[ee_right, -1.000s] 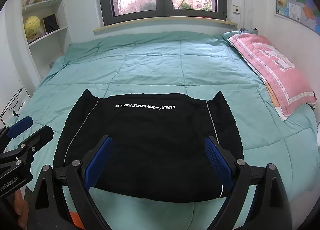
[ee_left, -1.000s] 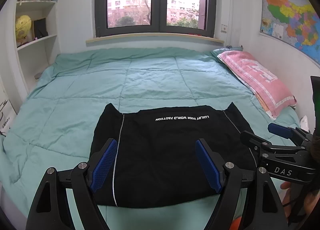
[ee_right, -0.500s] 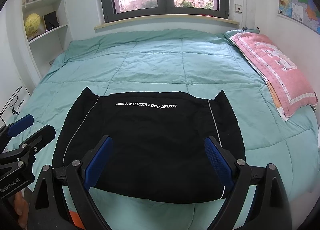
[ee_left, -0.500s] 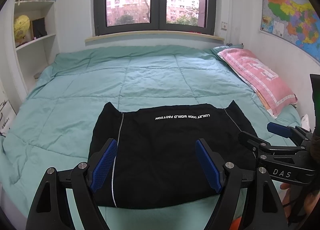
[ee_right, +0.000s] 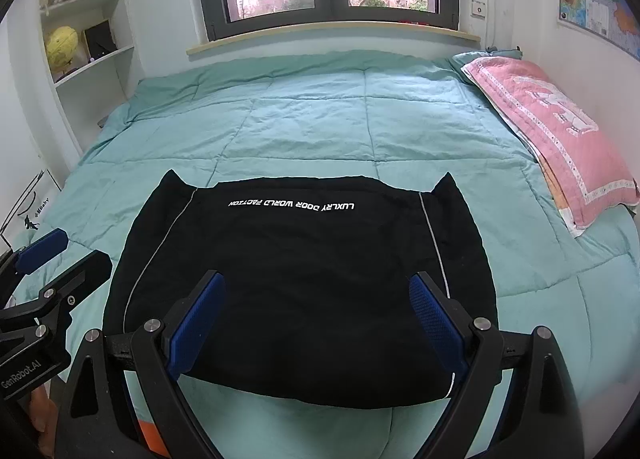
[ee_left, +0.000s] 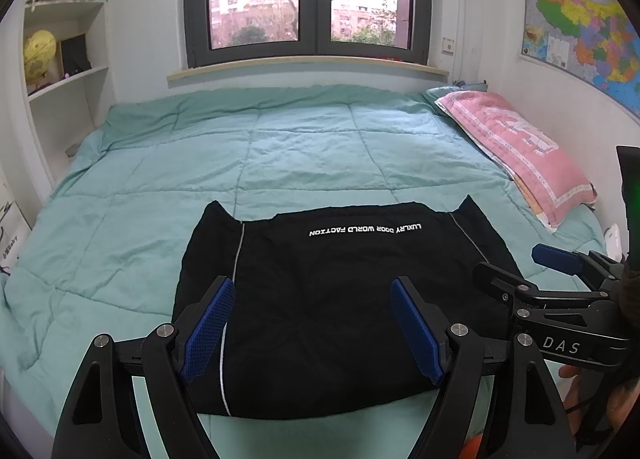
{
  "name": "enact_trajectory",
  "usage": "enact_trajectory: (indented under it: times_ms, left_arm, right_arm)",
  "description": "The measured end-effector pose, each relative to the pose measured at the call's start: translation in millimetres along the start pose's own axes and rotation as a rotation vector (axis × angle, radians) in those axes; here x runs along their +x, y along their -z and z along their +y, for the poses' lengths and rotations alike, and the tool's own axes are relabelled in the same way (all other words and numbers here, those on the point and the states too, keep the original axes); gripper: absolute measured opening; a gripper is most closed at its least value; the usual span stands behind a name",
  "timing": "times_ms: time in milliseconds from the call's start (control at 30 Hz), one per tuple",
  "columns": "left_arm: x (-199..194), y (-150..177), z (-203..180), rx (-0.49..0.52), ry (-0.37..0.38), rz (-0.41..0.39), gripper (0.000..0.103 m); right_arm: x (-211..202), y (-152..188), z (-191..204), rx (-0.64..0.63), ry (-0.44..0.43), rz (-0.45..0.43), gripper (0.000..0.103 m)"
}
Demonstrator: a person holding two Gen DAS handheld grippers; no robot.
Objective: Fold large clothes
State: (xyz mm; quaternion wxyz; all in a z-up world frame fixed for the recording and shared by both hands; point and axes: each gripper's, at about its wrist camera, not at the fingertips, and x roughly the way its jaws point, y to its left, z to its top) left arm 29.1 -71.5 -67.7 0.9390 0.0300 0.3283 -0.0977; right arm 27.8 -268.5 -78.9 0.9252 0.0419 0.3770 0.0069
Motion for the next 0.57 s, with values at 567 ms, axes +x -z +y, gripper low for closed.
enact_trajectory:
  times_ms: [567]
  left_arm:
    - [22.4,1.3,4.9,-0.012,0.032,0.022,0.081]
  right_arm:
    - [19.3,2.0,-6.4,0.016,-0.008,0.039,0.094]
